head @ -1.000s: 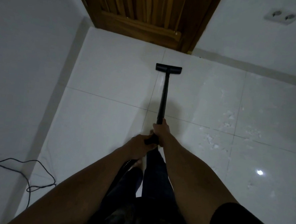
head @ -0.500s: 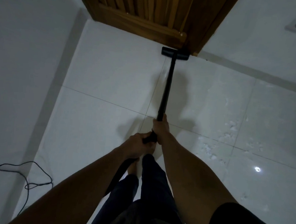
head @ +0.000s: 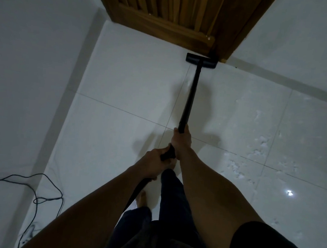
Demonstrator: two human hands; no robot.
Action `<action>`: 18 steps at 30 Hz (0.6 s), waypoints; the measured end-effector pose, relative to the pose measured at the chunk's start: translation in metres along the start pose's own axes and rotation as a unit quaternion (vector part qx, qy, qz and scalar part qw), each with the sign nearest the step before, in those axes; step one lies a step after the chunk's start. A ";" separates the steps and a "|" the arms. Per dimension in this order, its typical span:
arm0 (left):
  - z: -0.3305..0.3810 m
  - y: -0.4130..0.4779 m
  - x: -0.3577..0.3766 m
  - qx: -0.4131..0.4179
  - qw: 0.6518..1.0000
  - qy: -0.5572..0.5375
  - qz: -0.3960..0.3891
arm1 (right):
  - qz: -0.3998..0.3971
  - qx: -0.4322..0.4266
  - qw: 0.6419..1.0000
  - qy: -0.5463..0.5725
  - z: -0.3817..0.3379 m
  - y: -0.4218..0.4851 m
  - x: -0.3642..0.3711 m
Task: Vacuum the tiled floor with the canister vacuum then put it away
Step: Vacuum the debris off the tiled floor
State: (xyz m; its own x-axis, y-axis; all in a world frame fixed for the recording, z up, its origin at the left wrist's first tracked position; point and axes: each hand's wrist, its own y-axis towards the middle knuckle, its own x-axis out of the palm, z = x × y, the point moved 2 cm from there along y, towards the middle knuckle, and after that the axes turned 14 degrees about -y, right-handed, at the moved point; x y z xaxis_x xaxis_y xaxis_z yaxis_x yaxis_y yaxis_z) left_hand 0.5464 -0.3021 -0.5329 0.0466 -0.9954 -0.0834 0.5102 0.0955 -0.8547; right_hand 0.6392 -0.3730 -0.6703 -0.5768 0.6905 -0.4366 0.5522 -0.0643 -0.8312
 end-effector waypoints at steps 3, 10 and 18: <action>-0.016 -0.018 0.001 0.009 1.000 -0.002 -0.002 | 0.014 0.000 1.000 0.020 0.013 -0.022 0.003; -0.072 -0.079 0.015 0.024 0.998 0.051 -0.030 | 0.047 -0.017 0.997 0.053 0.072 -0.087 0.018; -0.170 -0.182 0.052 0.101 0.987 0.112 -0.046 | 0.082 -0.071 0.993 0.035 0.174 -0.197 0.031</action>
State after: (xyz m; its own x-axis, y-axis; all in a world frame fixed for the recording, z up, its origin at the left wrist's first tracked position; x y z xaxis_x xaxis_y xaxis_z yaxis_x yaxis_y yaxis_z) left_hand 0.3094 -0.3707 -0.4687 -0.1882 -0.9721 -0.1400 0.6650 -0.0212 -0.7466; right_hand 0.4078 -0.4647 -0.5806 -0.4311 0.7280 -0.5330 0.7178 -0.0812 -0.6915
